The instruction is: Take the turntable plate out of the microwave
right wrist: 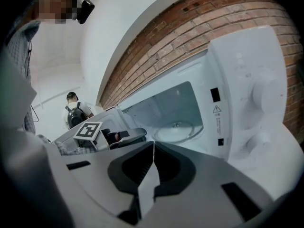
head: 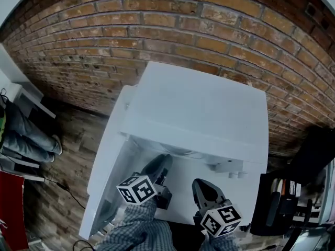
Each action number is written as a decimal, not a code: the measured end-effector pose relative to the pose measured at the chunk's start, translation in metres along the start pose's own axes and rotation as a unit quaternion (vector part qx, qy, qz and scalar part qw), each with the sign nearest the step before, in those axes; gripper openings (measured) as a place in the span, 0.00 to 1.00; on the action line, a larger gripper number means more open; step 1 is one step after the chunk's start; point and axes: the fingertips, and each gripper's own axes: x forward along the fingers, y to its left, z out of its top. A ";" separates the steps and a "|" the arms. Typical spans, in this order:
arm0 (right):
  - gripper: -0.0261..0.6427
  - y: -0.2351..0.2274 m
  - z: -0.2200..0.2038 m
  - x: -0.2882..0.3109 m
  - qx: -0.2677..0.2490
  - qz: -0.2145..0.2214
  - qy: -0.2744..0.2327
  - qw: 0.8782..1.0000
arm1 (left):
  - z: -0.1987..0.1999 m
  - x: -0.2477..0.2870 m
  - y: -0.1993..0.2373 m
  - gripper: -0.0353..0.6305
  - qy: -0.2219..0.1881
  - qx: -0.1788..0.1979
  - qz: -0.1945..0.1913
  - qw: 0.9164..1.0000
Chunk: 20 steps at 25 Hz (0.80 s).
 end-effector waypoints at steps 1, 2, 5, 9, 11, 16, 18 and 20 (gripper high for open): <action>0.07 0.001 -0.001 0.003 -0.004 0.000 0.005 1.000 | -0.001 0.003 0.004 0.24 0.005 -0.001 0.004 1.000; 0.07 0.002 -0.002 0.005 -0.007 0.000 0.008 1.000 | -0.002 0.006 0.009 0.25 0.008 -0.003 0.009 1.000; 0.07 0.005 -0.004 0.011 -0.008 -0.001 0.015 1.000 | -0.004 0.016 0.022 0.26 0.010 -0.015 0.024 1.000; 0.07 0.005 -0.008 0.015 -0.014 -0.004 0.026 1.000 | -0.006 0.026 0.034 0.26 0.017 -0.032 0.037 0.999; 0.07 0.004 -0.009 0.017 -0.016 -0.006 0.029 0.999 | -0.008 0.030 0.038 0.26 0.020 -0.039 0.041 0.998; 0.07 0.004 -0.012 0.021 -0.016 -0.009 0.034 0.999 | -0.010 0.036 0.043 0.26 0.021 -0.069 0.046 0.996; 0.07 0.005 -0.013 0.021 -0.017 -0.009 0.036 0.999 | -0.013 0.038 0.043 0.26 0.028 -0.071 0.044 0.996; 0.07 0.006 -0.014 0.022 -0.016 -0.009 0.037 0.999 | -0.013 0.039 0.042 0.26 0.031 -0.079 0.041 0.996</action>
